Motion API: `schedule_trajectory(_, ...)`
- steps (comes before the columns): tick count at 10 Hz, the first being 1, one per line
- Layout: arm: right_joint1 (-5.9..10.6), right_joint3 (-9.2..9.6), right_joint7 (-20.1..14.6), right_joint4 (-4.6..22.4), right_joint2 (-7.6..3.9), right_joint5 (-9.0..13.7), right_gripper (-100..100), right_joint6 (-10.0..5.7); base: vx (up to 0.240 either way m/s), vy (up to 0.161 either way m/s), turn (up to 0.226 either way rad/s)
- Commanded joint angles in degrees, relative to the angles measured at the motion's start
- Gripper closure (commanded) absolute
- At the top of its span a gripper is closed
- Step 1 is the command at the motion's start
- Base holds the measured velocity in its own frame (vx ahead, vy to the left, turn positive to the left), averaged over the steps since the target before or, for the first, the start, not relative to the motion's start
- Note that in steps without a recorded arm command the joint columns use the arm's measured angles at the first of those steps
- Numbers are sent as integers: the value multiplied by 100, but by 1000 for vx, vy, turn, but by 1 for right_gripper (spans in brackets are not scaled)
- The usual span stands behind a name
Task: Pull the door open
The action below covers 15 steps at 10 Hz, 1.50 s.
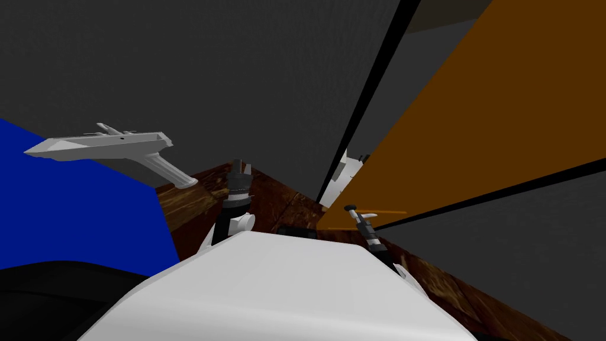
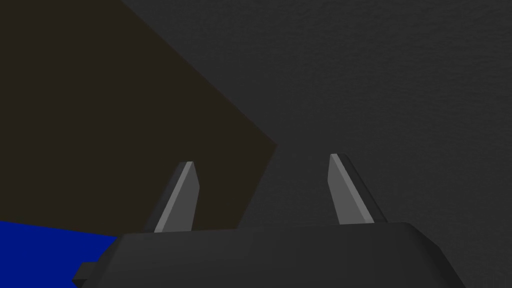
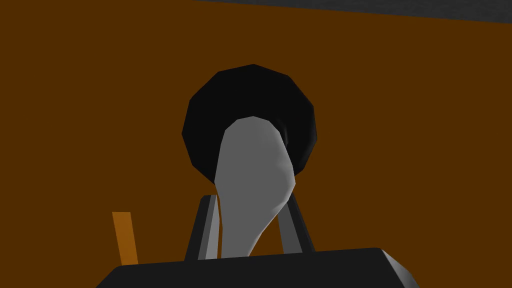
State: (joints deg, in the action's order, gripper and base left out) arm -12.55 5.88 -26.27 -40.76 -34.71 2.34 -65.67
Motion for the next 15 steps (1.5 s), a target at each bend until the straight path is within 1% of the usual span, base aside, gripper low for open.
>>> schedule_trajectory(1,-54,18,-35,51,-80,-7,100,-173,-237,-132,192)
schedule_trajectory(2,-73,35,-54,81,-107,-15,100,-247,-241,-106,149)
schedule_trajectory(3,-23,55,-33,90,-41,-27,100,-197,-102,-36,30)
schedule_trajectory(4,-127,144,-37,44,-79,-99,100,-366,-35,-27,-91)
schedule_trajectory(5,-162,172,-37,29,-96,-123,100,-426,-37,-38,-85)
schedule_trajectory(8,-403,366,-36,-84,-219,-292,100,-846,-58,-89,-54)
schedule_trajectory(9,-442,398,-36,-102,-239,-319,100,-913,-106,-52,81)
schedule_trajectory(12,-541,477,-36,-148,-289,-388,100,-1085,-107,-45,59)
schedule_trajectory(15,-541,477,-36,-148,-289,-388,100,-1085,-19,-7,5)
